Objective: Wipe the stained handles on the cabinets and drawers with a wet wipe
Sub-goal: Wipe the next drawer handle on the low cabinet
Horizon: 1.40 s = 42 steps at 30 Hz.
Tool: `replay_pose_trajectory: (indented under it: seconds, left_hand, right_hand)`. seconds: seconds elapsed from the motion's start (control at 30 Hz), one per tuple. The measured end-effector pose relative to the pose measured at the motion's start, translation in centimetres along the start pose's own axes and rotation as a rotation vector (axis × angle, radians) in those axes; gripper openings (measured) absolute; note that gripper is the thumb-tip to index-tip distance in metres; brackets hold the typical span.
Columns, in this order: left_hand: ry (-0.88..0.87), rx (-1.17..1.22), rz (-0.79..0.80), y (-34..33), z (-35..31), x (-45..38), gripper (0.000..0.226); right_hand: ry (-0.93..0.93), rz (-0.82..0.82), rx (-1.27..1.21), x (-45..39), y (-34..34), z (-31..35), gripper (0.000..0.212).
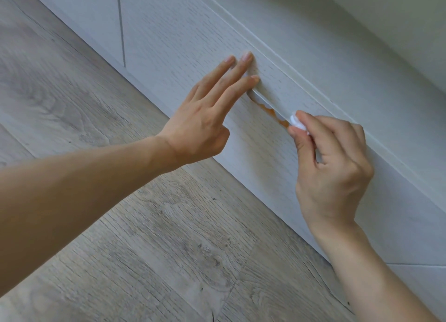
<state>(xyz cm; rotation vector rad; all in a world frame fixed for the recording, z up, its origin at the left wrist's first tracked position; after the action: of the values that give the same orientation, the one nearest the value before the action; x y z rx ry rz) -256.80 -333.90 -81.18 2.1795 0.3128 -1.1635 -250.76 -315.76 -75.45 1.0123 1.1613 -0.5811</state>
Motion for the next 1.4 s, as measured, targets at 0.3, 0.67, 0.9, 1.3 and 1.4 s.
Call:
replay_pose_trajectory:
  seconds: [0.3,0.67,0.9,1.3,1.4]
  left_hand:
    - [-0.021,-0.005,0.002,0.0,0.2,0.0,0.084]
    - [-0.019,0.017,0.011,-0.1,0.5,-0.2,0.087]
    - [-0.051,0.005,0.017,0.1,0.9,-0.3,0.087]
    - [-0.074,0.032,-0.054,-0.6,1.3,0.0,0.090]
    - [-0.037,0.058,-0.093,-0.9,1.0,0.0,0.088]
  right_hand:
    - [0.110,0.002,-0.049,0.1,-0.6,0.4,0.014]
    - [0.163,0.009,-0.051,-0.1,-1.1,0.1,0.015]
    - [0.152,0.041,-0.066,0.0,0.0,-0.5,0.014]
    - [0.283,0.050,0.042,-0.7,-1.3,0.1,0.015]
    - [0.217,0.053,0.030,-0.6,-1.3,0.4,0.014]
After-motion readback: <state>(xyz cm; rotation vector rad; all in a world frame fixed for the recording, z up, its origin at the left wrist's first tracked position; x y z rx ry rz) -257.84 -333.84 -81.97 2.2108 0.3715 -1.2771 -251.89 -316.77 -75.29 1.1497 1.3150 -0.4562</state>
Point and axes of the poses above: each hand's wrist, its own x-axis away from the middle knuckle, its own y-axis out of the back of the hand, z = x × y, the point moved 1 cm from there along -x, towards the middle knuckle, and after that the axes turned 15 degrees about -z, right-handed, at the moved point
